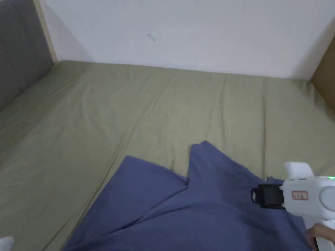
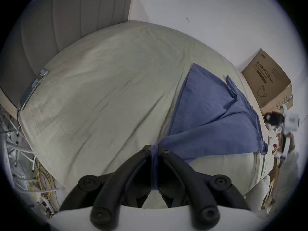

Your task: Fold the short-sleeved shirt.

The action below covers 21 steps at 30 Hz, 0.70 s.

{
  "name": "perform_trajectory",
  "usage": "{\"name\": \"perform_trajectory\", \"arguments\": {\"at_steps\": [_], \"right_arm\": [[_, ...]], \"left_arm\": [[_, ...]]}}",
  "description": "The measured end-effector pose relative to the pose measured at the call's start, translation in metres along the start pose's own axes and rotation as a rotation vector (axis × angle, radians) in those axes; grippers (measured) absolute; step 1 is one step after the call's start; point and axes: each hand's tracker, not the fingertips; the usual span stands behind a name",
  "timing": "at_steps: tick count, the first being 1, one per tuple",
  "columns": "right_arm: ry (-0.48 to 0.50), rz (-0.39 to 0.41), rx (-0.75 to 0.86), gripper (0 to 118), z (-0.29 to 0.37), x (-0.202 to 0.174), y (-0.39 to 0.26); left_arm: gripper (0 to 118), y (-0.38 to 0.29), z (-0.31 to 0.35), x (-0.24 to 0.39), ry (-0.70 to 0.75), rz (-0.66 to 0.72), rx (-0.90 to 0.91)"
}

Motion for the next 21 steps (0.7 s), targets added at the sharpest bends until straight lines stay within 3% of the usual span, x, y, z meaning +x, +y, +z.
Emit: {"name": "perform_trajectory", "arguments": {"at_steps": [2,7,11,12,14,15,16,19,21], "right_arm": [[0.009,0.025,0.000,85,-0.027,0.007,0.034],[-0.093,0.148,-0.112,85,-0.106,-0.003,0.073],[-0.055,0.162,-0.230,77,-0.154,0.000,0.061],[-0.068,0.159,-0.185,72,-0.149,0.000,0.060],[-0.035,0.159,-0.151,24,-0.134,-0.001,0.062],[-0.083,0.219,-0.138,6,-0.129,-0.005,0.063],[-0.106,0.258,-0.163,5,-0.125,-0.008,0.065],[-0.085,0.233,-0.156,3,-0.113,-0.010,0.062],[-0.064,0.165,-0.105,3,-0.093,-0.009,0.067]], "left_arm": [[5,0.003,0.000,-0.001,0.000,0.010,-0.006],[5,0.013,-0.012,-0.010,0.023,0.039,-0.027],[5,0.018,-0.013,0.003,0.063,-0.025,-0.049],[5,0.018,-0.012,0.003,0.063,-0.035,-0.049],[5,0.019,-0.012,0.002,0.060,-0.027,-0.052],[5,0.020,-0.012,0.002,0.056,-0.021,-0.050],[5,0.021,-0.012,0.002,0.055,-0.016,-0.051],[5,0.023,-0.008,0.008,0.063,-0.029,-0.047],[5,0.025,-0.002,0.011,0.060,-0.043,-0.041]]}}
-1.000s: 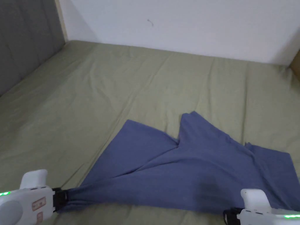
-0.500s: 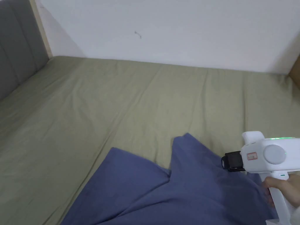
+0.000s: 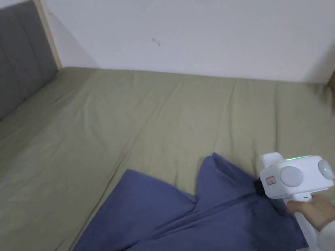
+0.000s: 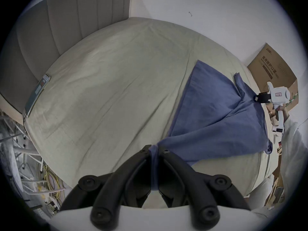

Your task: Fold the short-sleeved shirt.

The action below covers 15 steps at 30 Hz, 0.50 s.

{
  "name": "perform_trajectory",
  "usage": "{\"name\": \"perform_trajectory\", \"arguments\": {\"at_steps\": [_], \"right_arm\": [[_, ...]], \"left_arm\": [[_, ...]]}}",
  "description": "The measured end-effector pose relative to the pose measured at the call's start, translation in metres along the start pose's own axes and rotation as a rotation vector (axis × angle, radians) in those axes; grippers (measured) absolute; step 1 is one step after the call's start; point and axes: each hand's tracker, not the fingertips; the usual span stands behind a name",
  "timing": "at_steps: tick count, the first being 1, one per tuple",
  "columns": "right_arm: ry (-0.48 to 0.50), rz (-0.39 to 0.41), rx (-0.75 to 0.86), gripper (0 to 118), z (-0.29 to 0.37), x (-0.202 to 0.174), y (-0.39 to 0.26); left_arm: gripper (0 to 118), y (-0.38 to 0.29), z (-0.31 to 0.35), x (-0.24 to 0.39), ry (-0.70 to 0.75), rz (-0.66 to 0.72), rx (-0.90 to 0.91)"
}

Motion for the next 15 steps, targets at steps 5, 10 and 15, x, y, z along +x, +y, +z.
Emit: {"name": "perform_trajectory", "arguments": {"at_steps": [5,10,15], "right_arm": [[0.020,-0.043,0.114,3,0.076,0.014,0.006],[-0.025,-0.092,0.275,3,0.170,0.040,0.006],[-0.106,-0.139,0.402,3,0.259,0.066,-0.003]], "left_arm": [[5,0.015,0.029,0.010,-0.026,-0.017,0.075],[5,0.051,0.069,0.038,-0.047,-0.071,0.195],[5,0.112,0.113,0.078,-0.096,-0.170,0.331]]}}
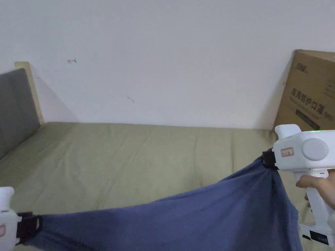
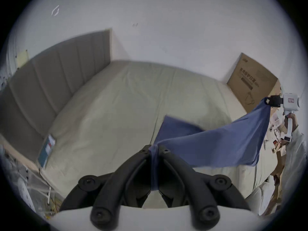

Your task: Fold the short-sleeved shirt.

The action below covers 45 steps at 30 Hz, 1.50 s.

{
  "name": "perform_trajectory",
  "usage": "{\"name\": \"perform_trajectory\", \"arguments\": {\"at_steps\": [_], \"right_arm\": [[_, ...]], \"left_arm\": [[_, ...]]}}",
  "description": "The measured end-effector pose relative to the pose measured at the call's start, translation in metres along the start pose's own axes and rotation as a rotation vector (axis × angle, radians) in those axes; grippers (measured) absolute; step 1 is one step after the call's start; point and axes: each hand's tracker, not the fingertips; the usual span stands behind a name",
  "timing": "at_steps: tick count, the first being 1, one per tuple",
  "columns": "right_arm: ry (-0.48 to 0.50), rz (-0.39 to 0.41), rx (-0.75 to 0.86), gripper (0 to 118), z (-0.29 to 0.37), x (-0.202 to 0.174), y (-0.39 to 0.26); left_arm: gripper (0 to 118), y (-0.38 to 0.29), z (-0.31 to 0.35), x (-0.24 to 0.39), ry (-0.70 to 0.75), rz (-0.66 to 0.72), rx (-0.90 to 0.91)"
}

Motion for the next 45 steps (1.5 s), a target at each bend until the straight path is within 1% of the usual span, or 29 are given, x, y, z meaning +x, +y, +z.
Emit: {"name": "perform_trajectory", "arguments": {"at_steps": [2,5,7,9,11,13,17,21,22,24,27,28,31,33,34,35,36,37,38,39,40,41,42,43,44,45], "right_arm": [[-0.028,-0.026,0.035,3,0.027,0.017,0.010],[-0.044,-0.101,0.113,3,0.065,0.043,0.026],[-0.052,-0.146,0.152,3,0.087,0.058,0.040],[-0.072,-0.170,0.179,3,0.101,0.069,0.056],[-0.076,-0.180,0.200,3,0.113,0.077,0.072],[-0.082,-0.205,0.225,3,0.119,0.085,0.092],[-0.106,-0.225,0.263,3,0.121,0.096,0.137],[-0.094,-0.314,0.289,3,0.109,0.110,0.189],[-0.098,-0.316,0.296,3,0.106,0.111,0.203],[-0.138,-0.308,0.315,3,0.099,0.111,0.230],[-0.151,-0.303,0.352,3,0.092,0.111,0.270],[-0.157,-0.284,0.381,3,0.092,0.110,0.283],[-0.193,-0.267,0.415,3,0.093,0.106,0.321],[-0.186,-0.316,0.449,3,0.098,0.106,0.336],[-0.198,-0.301,0.464,3,0.101,0.104,0.344],[-0.206,-0.295,0.481,3,0.104,0.101,0.347],[-0.220,-0.267,0.507,3,0.107,0.100,0.354],[-0.241,-0.263,0.498,3,0.109,0.099,0.359],[-0.230,-0.268,0.514,3,0.111,0.098,0.359],[-0.230,-0.260,0.543,3,0.112,0.097,0.359],[-0.228,-0.269,0.549,3,0.112,0.097,0.357],[-0.214,-0.265,0.566,3,0.109,0.096,0.353],[-0.218,-0.252,0.565,3,0.103,0.095,0.350],[-0.219,-0.242,0.556,3,0.093,0.094,0.345],[-0.224,-0.236,0.536,3,0.082,0.093,0.340],[-0.219,-0.231,0.510,3,0.067,0.093,0.332]], "left_arm": [[5,0.033,0.006,0.017,-0.013,-0.039,0.042],[5,0.078,0.008,0.044,0.003,-0.129,0.088],[5,0.109,0.003,0.056,0.005,-0.155,0.108],[5,0.137,0.001,0.070,0.006,-0.174,0.117],[5,0.166,-0.004,0.085,0.026,-0.235,0.147],[5,0.195,-0.008,0.099,0.038,-0.252,0.161],[5,0.252,-0.017,0.114,0.027,-0.214,0.197],[5,0.309,-0.036,0.130,0.071,-0.242,0.225],[5,0.324,-0.042,0.133,0.072,-0.240,0.229],[5,0.352,-0.053,0.138,0.086,-0.233,0.244],[5,0.391,-0.065,0.145,0.097,-0.229,0.301],[5,0.404,-0.069,0.149,0.116,-0.235,0.313],[5,0.436,-0.075,0.157,0.133,-0.250,0.351],[5,0.452,-0.075,0.159,0.111,-0.227,0.405],[5,0.461,-0.073,0.161,0.127,-0.231,0.406],[5,0.467,-0.071,0.161,0.122,-0.207,0.450],[5,0.474,-0.071,0.162,0.123,-0.214,0.458],[5,0.478,-0.069,0.162,0.122,-0.201,0.478],[5,0.482,-0.066,0.162,0.100,-0.186,0.514],[5,0.483,-0.064,0.162,0.118,-0.204,0.530],[5,0.481,-0.064,0.162,0.126,-0.183,0.583],[5,0.477,-0.067,0.162,0.125,-0.204,0.607],[5,0.474,-0.073,0.158,0.154,-0.224,0.606],[5,0.466,-0.084,0.156,0.145,-0.208,0.612],[5,0.460,-0.097,0.153,0.140,-0.219,0.600],[5,0.450,-0.116,0.150,0.145,-0.236,0.554]]}}
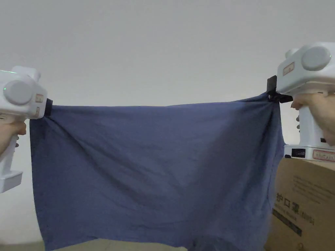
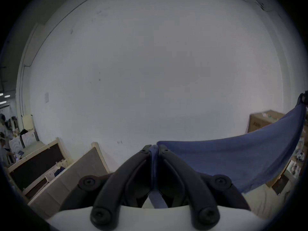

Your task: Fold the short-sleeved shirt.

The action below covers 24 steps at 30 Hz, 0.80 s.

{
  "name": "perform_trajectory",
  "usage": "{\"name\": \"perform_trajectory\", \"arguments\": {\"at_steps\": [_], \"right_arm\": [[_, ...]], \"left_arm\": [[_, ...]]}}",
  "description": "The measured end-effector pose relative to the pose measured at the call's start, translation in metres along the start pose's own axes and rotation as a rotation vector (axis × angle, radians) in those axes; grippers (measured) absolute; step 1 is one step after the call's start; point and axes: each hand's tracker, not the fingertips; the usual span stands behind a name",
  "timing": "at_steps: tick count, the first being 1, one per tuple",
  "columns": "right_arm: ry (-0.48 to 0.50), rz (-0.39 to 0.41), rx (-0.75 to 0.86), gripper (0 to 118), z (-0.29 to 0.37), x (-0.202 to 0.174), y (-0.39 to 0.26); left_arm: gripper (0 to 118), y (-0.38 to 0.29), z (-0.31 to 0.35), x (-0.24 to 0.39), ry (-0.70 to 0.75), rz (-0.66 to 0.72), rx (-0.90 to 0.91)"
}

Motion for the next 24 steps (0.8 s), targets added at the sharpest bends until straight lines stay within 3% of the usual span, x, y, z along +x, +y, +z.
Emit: {"name": "perform_trajectory", "arguments": {"at_steps": [6,10,15,20,24], "right_arm": [[-0.014,0.042,-0.263,3,-0.087,0.001,-0.133],[-0.027,0.020,-0.478,3,-0.149,0.008,-0.245],[-0.037,0.039,-0.720,3,-0.194,0.017,-0.378],[-0.058,0.024,-0.842,3,-0.198,0.039,-0.464],[-0.028,0.010,-0.847,3,-0.154,0.059,-0.488]], "left_arm": [[5,-0.156,-0.075,0.027,-0.035,0.007,-0.257],[5,-0.271,-0.122,0.057,-0.062,-0.057,-0.492],[5,-0.396,-0.148,0.080,-0.081,-0.015,-0.714],[5,-0.458,-0.131,0.079,-0.094,0.004,-0.778],[5,-0.467,-0.091,0.058,-0.136,0.031,-0.773]]}}
